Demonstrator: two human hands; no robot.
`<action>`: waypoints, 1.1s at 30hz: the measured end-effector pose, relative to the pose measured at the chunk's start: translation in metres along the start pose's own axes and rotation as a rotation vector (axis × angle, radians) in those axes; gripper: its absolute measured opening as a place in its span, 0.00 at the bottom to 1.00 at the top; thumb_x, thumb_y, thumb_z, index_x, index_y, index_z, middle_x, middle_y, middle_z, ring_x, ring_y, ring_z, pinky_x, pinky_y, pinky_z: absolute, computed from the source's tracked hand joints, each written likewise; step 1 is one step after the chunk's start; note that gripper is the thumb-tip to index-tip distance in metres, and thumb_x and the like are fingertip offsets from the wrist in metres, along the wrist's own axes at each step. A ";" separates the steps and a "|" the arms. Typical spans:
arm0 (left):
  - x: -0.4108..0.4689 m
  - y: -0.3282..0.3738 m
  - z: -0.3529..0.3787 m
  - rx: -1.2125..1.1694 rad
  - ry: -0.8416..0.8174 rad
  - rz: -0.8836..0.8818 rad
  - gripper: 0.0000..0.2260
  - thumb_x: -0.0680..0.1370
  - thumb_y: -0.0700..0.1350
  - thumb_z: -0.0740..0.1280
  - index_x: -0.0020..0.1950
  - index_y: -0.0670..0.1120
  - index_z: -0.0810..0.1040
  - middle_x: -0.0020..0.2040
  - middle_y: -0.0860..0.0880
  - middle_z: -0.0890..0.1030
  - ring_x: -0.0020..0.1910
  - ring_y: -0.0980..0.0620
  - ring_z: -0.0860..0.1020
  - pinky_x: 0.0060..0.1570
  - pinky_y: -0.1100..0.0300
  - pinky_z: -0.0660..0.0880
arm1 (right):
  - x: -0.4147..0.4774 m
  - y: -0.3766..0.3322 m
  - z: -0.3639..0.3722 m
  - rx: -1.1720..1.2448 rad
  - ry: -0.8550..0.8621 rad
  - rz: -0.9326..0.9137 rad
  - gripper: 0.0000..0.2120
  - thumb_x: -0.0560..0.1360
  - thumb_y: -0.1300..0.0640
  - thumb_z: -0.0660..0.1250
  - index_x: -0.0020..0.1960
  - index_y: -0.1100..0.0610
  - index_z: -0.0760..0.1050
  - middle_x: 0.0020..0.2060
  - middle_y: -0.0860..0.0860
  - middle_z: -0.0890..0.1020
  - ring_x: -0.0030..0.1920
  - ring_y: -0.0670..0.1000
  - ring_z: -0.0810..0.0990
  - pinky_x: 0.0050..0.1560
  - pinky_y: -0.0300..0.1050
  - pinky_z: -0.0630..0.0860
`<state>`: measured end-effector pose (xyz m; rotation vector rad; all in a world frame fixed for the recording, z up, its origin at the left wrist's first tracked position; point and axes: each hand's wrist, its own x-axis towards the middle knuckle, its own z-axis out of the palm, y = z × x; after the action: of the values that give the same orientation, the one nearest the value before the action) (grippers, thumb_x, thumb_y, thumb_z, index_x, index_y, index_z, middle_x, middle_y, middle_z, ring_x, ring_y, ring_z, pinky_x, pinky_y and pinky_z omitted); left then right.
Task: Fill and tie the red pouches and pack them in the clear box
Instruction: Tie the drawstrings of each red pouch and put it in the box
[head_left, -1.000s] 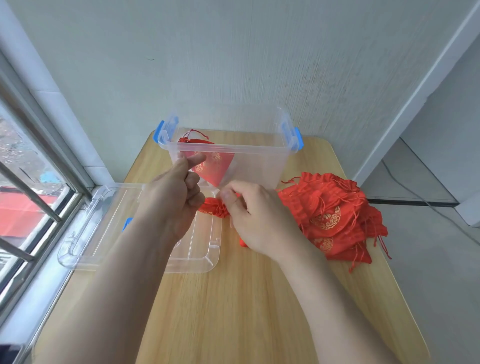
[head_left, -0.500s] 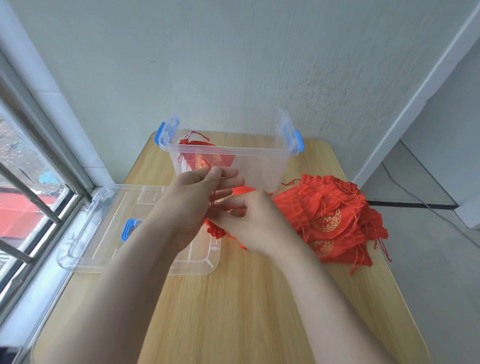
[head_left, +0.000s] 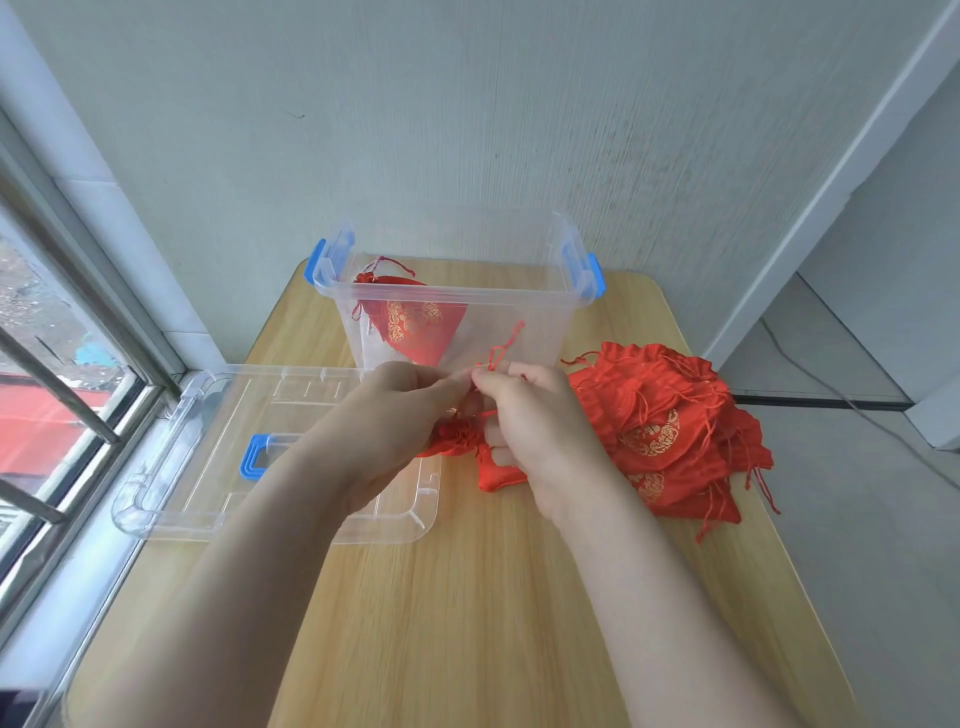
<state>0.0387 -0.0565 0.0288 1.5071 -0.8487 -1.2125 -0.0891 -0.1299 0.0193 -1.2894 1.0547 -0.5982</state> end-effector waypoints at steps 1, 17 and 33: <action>0.000 0.000 -0.002 0.035 -0.011 -0.004 0.11 0.85 0.40 0.66 0.51 0.38 0.87 0.48 0.32 0.85 0.47 0.40 0.82 0.59 0.42 0.81 | 0.001 0.000 -0.001 0.031 0.008 0.006 0.10 0.82 0.58 0.66 0.48 0.62 0.82 0.36 0.52 0.80 0.25 0.47 0.68 0.24 0.35 0.60; -0.015 0.005 0.005 0.325 0.119 -0.016 0.06 0.81 0.38 0.67 0.50 0.37 0.84 0.38 0.43 0.86 0.35 0.49 0.87 0.38 0.56 0.85 | -0.002 -0.002 -0.014 -0.086 0.107 -0.146 0.10 0.81 0.57 0.68 0.45 0.54 0.87 0.25 0.37 0.74 0.31 0.43 0.71 0.34 0.38 0.66; -0.073 -0.035 0.023 0.230 0.295 0.160 0.07 0.84 0.41 0.68 0.47 0.42 0.82 0.40 0.48 0.87 0.42 0.50 0.87 0.50 0.49 0.86 | -0.083 0.037 -0.015 -0.862 0.082 -0.485 0.07 0.77 0.59 0.70 0.50 0.52 0.85 0.41 0.47 0.87 0.46 0.53 0.85 0.49 0.50 0.82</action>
<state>-0.0039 0.0148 0.0145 1.7151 -0.9104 -0.7716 -0.1453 -0.0576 0.0091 -2.3334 1.1124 -0.5692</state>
